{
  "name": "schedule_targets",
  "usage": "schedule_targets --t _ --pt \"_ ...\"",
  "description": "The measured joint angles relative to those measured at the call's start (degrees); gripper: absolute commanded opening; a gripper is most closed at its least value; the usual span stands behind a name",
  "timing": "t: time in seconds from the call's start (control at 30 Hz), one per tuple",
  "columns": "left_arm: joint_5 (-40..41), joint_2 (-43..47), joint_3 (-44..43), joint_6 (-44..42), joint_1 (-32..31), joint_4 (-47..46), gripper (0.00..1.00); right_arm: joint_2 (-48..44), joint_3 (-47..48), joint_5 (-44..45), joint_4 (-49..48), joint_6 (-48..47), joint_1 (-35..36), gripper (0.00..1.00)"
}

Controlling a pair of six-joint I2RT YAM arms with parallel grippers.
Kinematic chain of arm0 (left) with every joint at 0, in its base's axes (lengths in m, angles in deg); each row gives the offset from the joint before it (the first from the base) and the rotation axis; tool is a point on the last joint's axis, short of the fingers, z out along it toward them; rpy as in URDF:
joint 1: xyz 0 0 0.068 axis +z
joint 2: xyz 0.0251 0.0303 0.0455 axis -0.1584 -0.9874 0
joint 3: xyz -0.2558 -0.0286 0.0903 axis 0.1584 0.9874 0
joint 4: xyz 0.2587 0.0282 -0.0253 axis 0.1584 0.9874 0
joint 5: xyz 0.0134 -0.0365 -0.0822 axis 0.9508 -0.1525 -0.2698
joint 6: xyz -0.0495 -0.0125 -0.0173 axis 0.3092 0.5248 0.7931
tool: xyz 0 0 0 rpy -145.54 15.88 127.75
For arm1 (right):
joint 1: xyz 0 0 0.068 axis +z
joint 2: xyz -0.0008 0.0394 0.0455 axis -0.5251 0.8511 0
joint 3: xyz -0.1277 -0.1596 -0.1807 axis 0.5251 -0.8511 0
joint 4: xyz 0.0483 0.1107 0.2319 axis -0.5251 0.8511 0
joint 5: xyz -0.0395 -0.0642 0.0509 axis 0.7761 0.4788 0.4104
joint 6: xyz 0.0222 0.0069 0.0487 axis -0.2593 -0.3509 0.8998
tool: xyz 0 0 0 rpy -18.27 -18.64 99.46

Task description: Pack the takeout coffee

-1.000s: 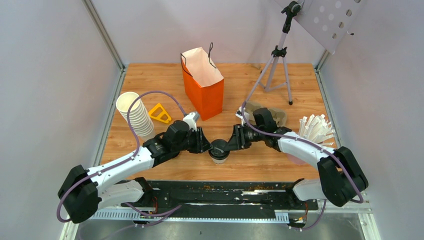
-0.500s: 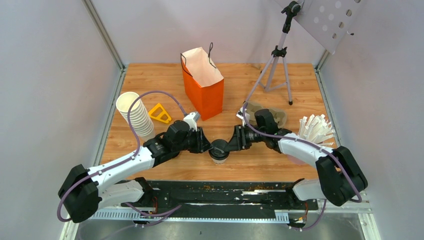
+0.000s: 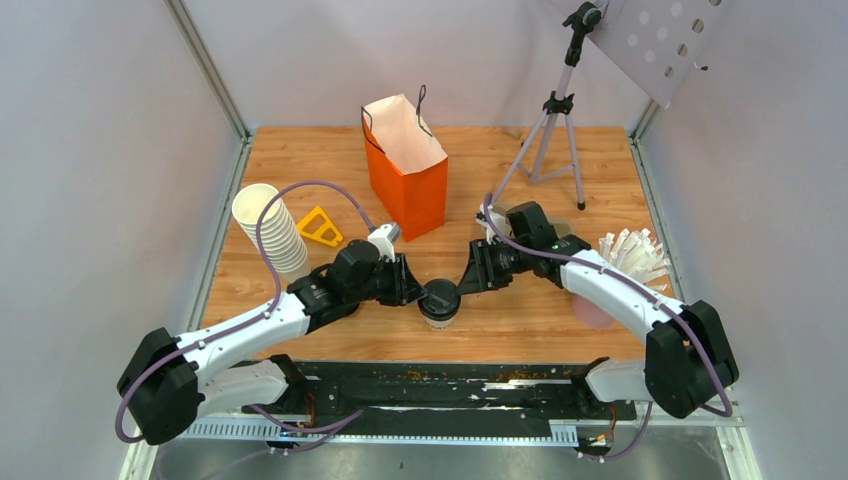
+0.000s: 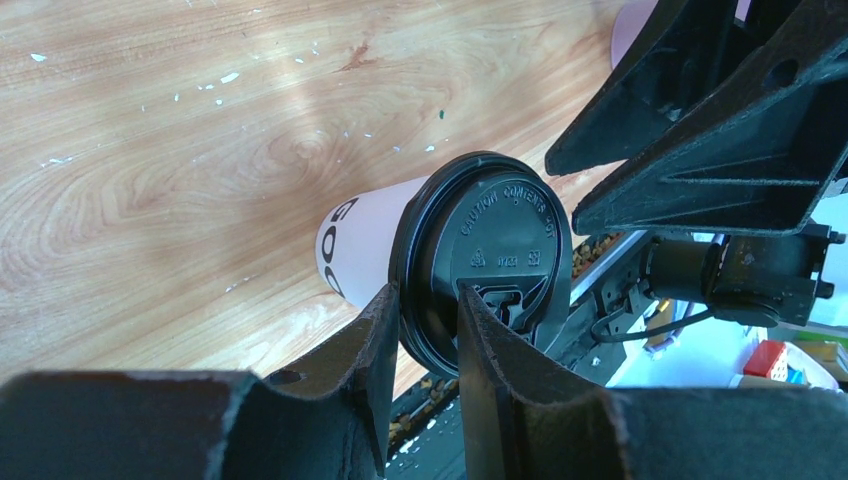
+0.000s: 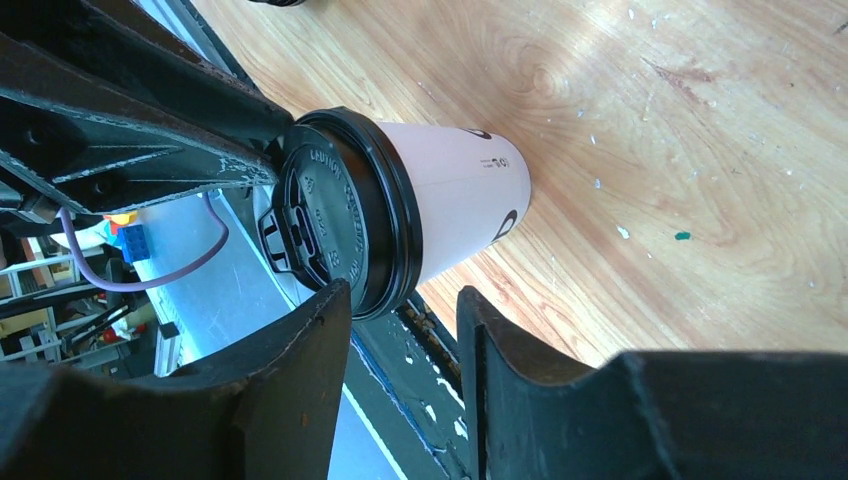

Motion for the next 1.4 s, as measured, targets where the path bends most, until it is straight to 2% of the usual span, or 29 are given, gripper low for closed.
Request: schedule_targets --t 0.23,0.37,0.5,0.67,0.73,0.77,0.9,1.03,1.2,1.4 --pt "-0.92 -0.17 0.00 -0.13 0.04 -0.17 0.34 0.07 -0.79 0.42 0.28 0.92 0.00 0.37" --pt "-1.31 -0.20 -0.31 -0.11 0.07 0.15 0.40 0.02 -0.37 0.85 0.96 1.42 0.00 0.41" --pt "-1.88 -0.17 -2.45 -0.90 0.04 4.63 0.53 -1.16 1.18 3.82 4.85 1.16 0.00 0.43" --pt "-0.59 0.83 -11.19 -3.74 0.07 14.71 0.73 -6.08 5.68 8.04 11.47 1.62 0.02 0.60" --pt "0.28 2.14 -16.09 -5.07 0.04 18.47 0.93 -7.91 7.61 9.77 13.16 1.99 0.52 0.69" --pt "0.83 2.97 -18.56 -5.75 0.04 20.24 0.99 -8.70 8.44 10.93 14.01 2.25 1.03 0.72" --pt "2.73 7.61 -27.30 -7.78 0.04 27.04 1.00 -10.54 10.60 16.15 17.33 3.74 5.40 0.91" --pt "5.25 14.53 -34.12 -9.53 0.04 33.92 1.00 -10.64 12.52 23.93 20.09 5.95 12.81 0.98" --pt "7.82 23.45 -37.13 -10.32 0.04 41.57 1.00 -7.50 17.35 35.08 22.75 8.57 21.75 1.00" --pt "8.31 31.01 -35.54 -9.81 0.04 48.28 1.00 0.17 23.30 45.48 23.80 10.34 29.16 0.99"
